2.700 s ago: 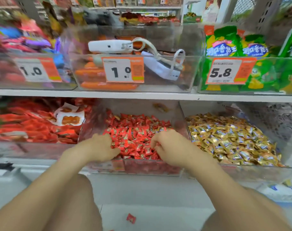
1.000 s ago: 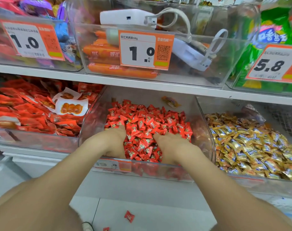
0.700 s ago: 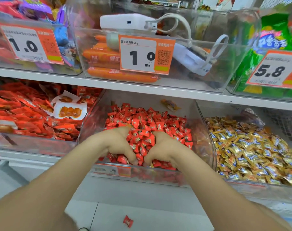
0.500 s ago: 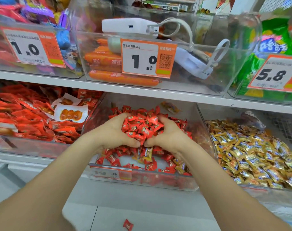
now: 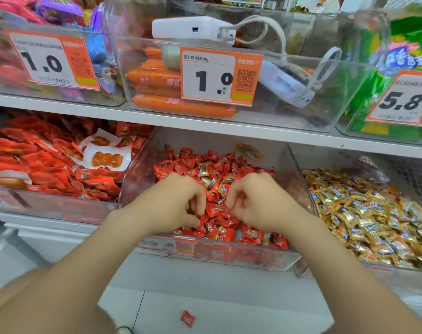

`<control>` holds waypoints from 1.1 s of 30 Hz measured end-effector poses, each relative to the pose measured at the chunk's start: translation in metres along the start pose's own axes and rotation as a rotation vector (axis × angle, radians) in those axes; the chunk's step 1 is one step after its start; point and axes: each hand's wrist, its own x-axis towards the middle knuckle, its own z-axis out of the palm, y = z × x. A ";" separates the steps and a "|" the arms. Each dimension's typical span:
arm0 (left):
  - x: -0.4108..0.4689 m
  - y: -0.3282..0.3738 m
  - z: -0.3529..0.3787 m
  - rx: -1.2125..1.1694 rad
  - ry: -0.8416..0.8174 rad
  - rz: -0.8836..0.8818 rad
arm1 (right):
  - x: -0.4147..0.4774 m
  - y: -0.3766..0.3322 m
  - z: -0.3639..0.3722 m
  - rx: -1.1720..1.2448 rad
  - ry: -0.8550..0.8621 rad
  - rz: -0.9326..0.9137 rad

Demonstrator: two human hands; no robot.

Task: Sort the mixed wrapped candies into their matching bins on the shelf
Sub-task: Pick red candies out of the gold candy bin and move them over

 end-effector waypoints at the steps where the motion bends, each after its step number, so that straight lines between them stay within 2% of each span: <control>1: 0.001 0.003 0.003 -0.025 -0.101 0.015 | -0.001 -0.002 0.002 0.065 -0.140 -0.046; 3: 0.004 0.006 0.009 0.000 -0.198 0.035 | -0.001 -0.006 0.012 0.071 -0.279 -0.133; 6: 0.011 0.004 0.015 0.112 -0.190 -0.064 | 0.008 -0.006 0.032 -0.018 -0.216 -0.200; 9: 0.011 0.002 0.015 0.241 -0.247 -0.194 | 0.014 -0.014 0.039 -0.046 -0.228 -0.176; 15: 0.012 0.008 0.015 0.318 -0.301 -0.252 | 0.011 -0.019 0.038 -0.091 -0.252 -0.181; 18: 0.016 0.012 0.020 0.330 -0.206 -0.278 | 0.008 -0.016 0.035 -0.057 -0.277 -0.182; 21: 0.021 0.019 0.027 0.438 -0.130 -0.260 | 0.004 -0.007 0.023 0.041 -0.280 -0.080; 25: 0.025 0.023 0.027 0.443 -0.180 -0.204 | -0.004 0.005 0.011 0.085 -0.108 0.022; 30: 0.030 0.019 0.030 0.383 -0.216 -0.079 | -0.012 0.006 0.004 0.144 0.065 0.056; 33: 0.031 0.017 0.033 0.400 -0.273 -0.039 | -0.012 0.009 0.004 0.170 0.044 0.026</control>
